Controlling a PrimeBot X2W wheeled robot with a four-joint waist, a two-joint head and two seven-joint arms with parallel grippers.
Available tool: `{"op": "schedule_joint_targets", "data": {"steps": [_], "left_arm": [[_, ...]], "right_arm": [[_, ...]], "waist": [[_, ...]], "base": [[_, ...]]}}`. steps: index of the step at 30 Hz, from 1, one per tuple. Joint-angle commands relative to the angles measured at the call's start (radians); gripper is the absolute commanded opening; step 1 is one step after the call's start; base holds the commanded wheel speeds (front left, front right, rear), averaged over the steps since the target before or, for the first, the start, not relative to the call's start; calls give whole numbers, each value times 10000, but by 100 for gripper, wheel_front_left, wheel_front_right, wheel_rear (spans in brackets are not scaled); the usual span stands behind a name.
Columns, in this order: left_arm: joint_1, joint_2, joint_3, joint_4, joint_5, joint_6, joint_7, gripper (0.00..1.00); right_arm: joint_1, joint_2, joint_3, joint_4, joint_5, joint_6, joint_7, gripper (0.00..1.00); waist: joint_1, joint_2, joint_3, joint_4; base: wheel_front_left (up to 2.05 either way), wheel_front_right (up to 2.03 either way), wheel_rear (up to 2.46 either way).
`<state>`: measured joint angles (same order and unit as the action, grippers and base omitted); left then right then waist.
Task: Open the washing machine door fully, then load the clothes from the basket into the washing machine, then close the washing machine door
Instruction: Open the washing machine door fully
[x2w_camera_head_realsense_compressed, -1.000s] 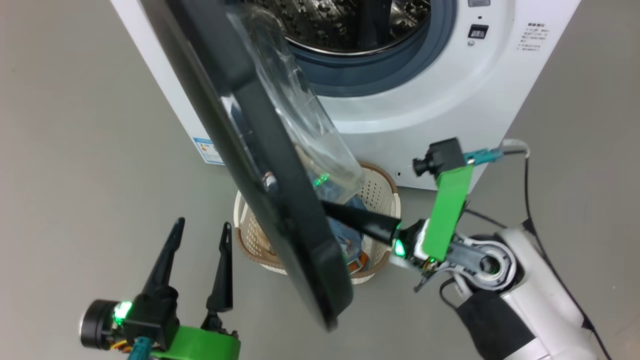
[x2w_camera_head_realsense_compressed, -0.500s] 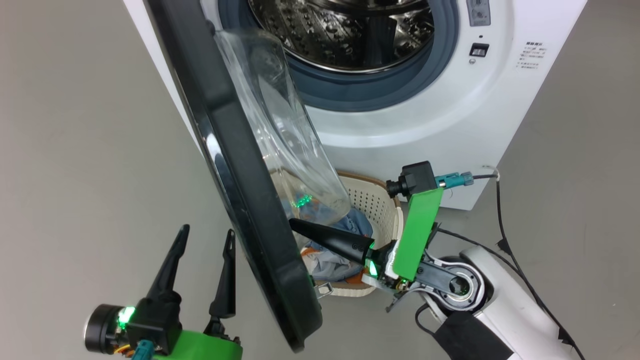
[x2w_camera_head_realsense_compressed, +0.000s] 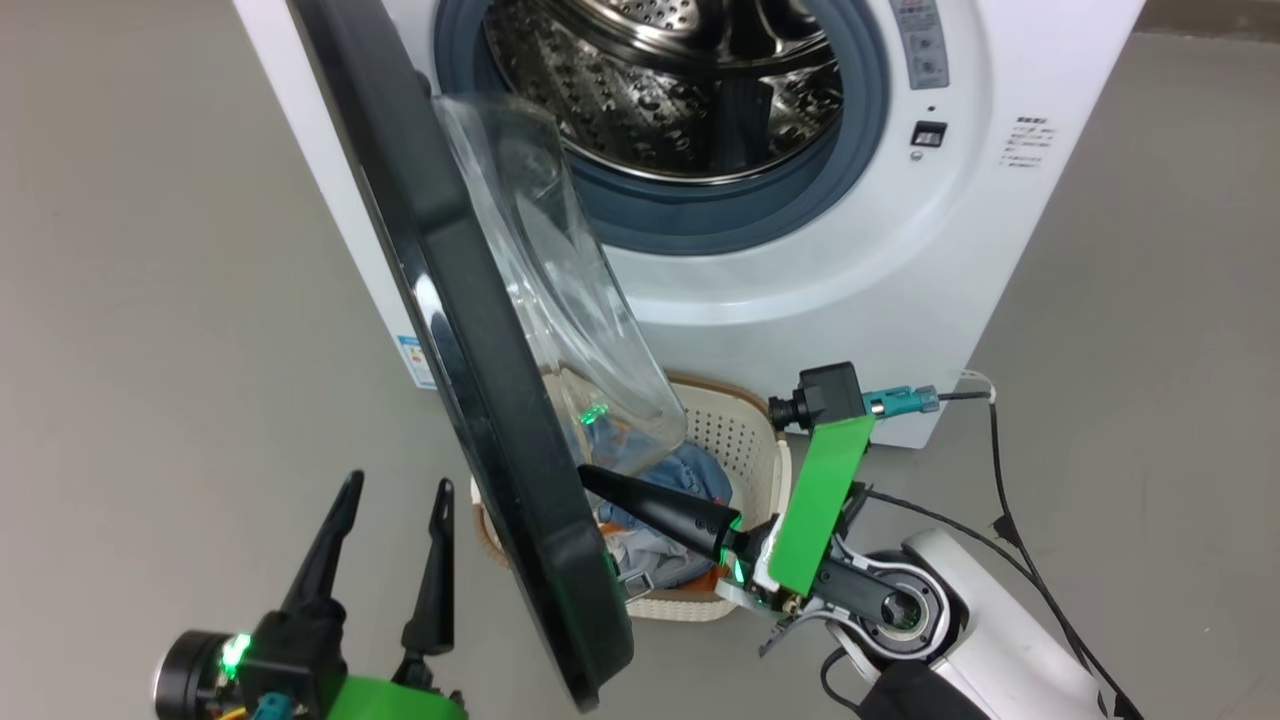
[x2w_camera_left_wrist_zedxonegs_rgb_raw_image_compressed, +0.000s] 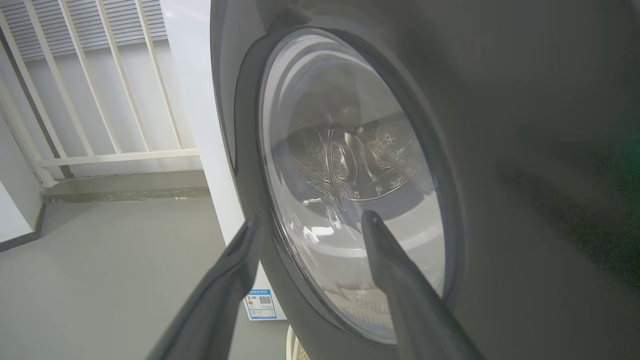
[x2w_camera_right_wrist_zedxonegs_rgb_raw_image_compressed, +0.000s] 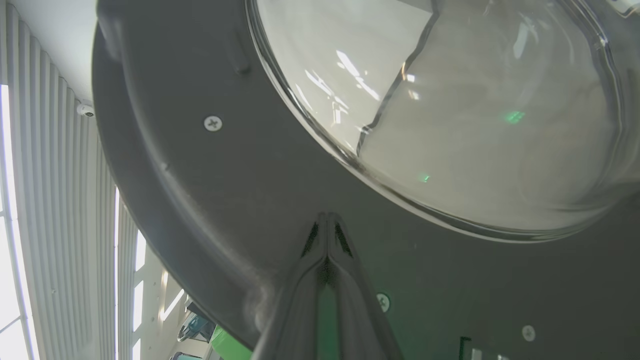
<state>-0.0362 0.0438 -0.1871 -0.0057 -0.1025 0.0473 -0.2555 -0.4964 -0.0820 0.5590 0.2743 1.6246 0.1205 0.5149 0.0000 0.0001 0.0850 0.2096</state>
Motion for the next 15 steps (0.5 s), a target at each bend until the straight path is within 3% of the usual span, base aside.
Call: {"op": "schedule_joint_targets", "data": {"steps": [1, 5, 6, 7, 10, 11, 12, 15], "left_arm": [[-17, 64, 403, -188, 6, -35, -63, 100], [80, 64, 598, -186, -4, -74, -63, 100], [104, 64, 648, -189, -3, -83, -63, 100], [136, 64, 695, -192, 1, -89, -63, 100], [211, 64, 814, -198, 11, -120, -63, 100], [230, 64, 855, -201, 8, -128, -63, 100], [250, 64, 890, -200, -8, -133, -63, 100], [290, 64, 971, -200, -21, -144, -63, 100]], "right_arm": [[122, 281, 86, -344, -235, 102, -126, 0], [203, -86, 27, -667, -823, 102, -575, 2], [216, -214, 17, -793, -960, 102, -729, 15], [253, -317, -15, -924, -1037, 102, -914, 35], [343, -707, -158, -1336, -1231, 102, -1459, 49], [373, -844, -181, -1474, -1320, 102, -1687, 86], [393, -1004, -193, -1632, -1460, 102, -1962, 100], [431, -1579, -165, -2102, -2083, 102, -3089, 100]], "waist": [[0, -1, -124, -120], [0, -1, -250, -288], [0, -1, -273, -331], [0, -1, -306, -377], [0, -1, -343, -495], [0, -1, -346, -544], [0, -1, -357, -584], [0, -1, -368, -706]], "base": [[0, 0, 0], [0, 0, 0], [0, 0, 0], [0, 0, 0], [0, 0, 0], [0, 0, 0], [0, 0, 0], [0, 0, 0]]}}
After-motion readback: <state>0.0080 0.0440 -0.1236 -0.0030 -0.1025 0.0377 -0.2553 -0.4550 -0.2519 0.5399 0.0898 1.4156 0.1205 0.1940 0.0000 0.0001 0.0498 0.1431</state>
